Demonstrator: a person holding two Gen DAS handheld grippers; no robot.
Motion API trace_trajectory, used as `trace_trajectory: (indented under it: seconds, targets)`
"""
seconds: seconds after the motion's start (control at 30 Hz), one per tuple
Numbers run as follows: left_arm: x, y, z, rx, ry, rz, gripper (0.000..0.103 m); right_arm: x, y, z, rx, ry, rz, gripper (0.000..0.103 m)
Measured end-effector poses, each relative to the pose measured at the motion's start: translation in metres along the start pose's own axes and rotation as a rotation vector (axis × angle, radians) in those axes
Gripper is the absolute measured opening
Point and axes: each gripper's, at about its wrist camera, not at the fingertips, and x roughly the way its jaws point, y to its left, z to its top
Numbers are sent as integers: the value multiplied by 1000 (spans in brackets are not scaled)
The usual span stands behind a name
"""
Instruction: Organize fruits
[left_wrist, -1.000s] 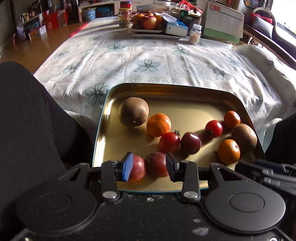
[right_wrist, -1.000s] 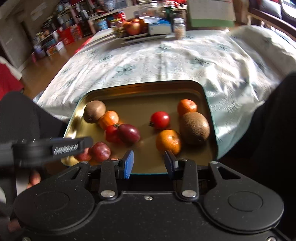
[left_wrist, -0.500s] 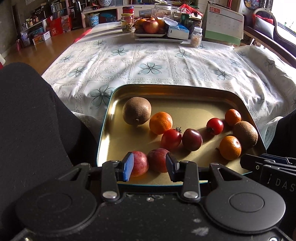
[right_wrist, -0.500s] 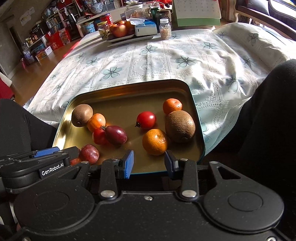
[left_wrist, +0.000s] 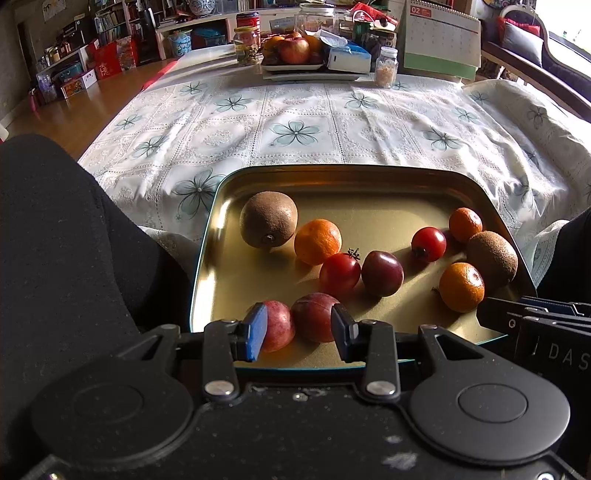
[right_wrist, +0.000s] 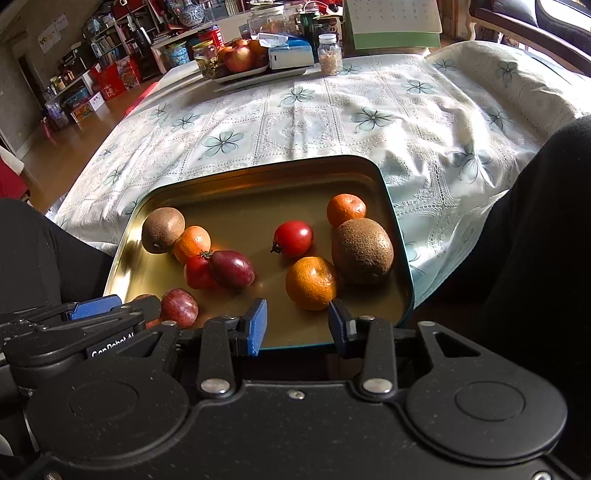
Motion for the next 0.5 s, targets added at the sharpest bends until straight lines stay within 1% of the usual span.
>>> trace_trajectory:
  seconds: [0.5]
  targets:
    - [3,-5,0,20,9,1,39,2,1,0,-7,5,3,47]
